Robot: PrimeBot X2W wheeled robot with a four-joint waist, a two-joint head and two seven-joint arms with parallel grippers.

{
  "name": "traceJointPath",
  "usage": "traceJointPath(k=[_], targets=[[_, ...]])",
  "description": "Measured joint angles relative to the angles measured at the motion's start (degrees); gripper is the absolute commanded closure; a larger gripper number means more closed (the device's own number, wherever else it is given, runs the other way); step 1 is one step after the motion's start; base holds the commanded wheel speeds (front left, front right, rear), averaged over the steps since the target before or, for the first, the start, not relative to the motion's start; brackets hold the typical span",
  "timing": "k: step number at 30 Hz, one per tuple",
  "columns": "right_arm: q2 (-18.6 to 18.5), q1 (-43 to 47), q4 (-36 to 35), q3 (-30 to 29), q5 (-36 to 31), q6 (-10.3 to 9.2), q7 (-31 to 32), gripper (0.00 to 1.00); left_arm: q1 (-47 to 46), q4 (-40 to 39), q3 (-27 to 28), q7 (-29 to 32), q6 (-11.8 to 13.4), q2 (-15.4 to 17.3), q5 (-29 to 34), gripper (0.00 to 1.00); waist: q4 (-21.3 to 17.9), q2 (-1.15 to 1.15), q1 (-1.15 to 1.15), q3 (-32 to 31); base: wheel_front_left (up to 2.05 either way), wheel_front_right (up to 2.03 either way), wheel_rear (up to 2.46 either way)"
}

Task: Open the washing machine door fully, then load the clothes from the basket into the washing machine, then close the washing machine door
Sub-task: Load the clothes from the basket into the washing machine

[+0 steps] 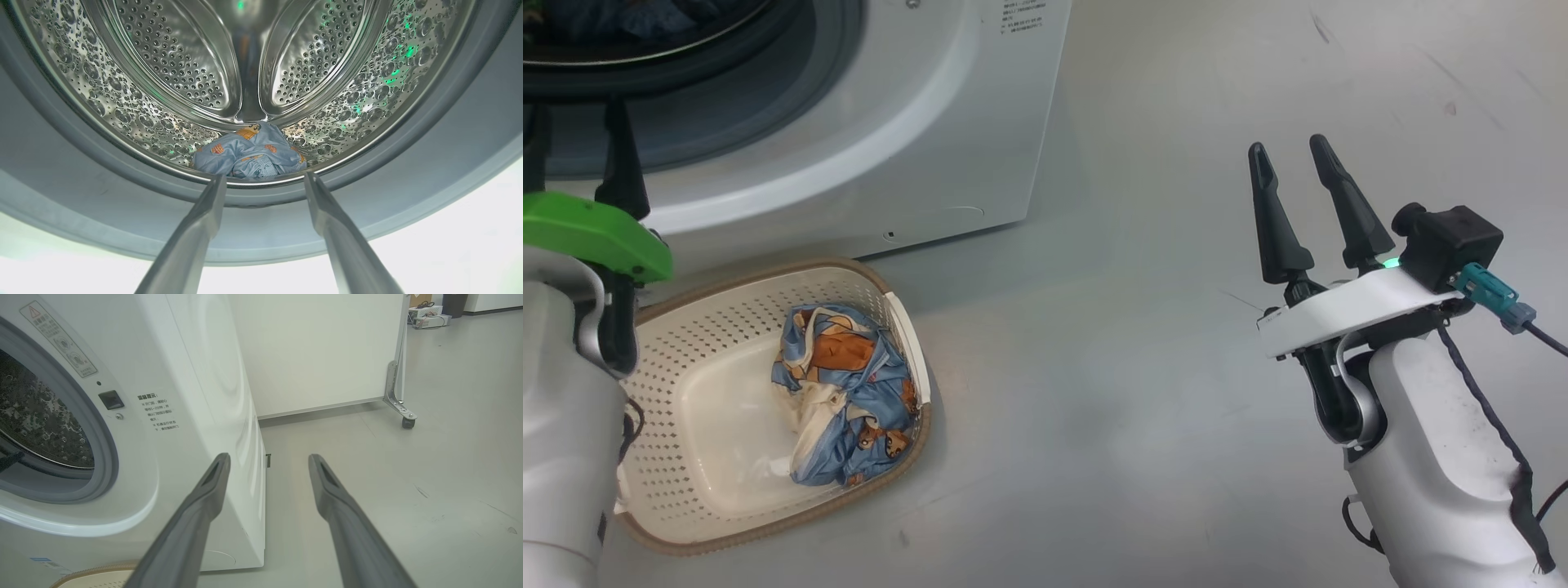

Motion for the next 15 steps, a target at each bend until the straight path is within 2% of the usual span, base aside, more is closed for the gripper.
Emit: traceJointPath(k=[15], targets=[[-2.30,3.98,2.35,1.07,0.94,0.00,0.00,0.00,11.52,-4.39,0.14,-0.52,-0.47,-1.54,-1.27,0.00,4.02,0.00,0.00,-9.82,0.00,0.00,0.00]])
